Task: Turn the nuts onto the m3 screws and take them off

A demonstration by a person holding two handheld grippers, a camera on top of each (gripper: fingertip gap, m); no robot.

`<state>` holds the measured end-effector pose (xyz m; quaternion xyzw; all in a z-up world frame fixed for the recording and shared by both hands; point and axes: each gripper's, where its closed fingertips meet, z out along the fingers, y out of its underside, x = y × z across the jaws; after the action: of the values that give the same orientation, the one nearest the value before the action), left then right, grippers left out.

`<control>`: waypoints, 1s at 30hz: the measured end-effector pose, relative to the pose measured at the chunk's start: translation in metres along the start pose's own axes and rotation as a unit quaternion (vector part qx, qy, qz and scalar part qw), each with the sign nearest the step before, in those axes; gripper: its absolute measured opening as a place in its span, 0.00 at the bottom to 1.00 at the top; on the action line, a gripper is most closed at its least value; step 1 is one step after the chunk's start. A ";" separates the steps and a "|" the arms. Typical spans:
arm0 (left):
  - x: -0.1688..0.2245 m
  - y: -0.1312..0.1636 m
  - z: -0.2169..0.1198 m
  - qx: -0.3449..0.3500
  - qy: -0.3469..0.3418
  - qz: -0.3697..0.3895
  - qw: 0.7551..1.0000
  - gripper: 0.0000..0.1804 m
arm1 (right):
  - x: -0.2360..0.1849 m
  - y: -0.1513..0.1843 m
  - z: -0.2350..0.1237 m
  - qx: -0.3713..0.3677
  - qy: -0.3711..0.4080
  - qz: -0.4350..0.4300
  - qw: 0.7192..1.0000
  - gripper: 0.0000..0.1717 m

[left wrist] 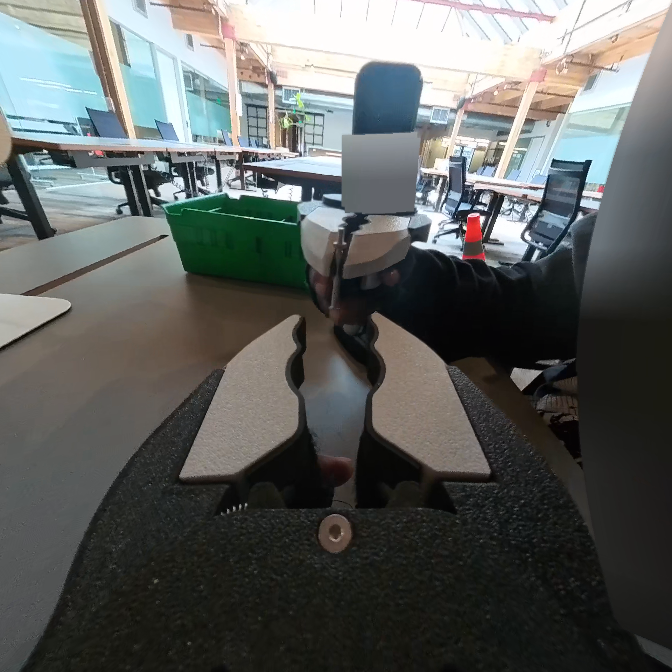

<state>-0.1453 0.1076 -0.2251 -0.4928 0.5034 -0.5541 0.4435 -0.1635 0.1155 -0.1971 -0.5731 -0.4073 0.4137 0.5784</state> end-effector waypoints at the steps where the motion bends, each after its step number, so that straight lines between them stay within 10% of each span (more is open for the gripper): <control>1: 0.001 0.002 0.002 -0.007 -0.001 0.005 1.000 0.16 | 0.000 0.002 0.001 -0.005 0.001 -0.003 1.000 0.01; 30: 0.001 0.006 0.005 -0.021 -0.005 0.012 1.000 0.02 | -0.004 0.008 0.005 -0.014 -0.010 -0.001 1.000 0.01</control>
<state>-0.1404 0.1052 -0.2306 -0.4992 0.5184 -0.5354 0.4420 -0.1698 0.1133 -0.2049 -0.5767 -0.4194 0.4134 0.5662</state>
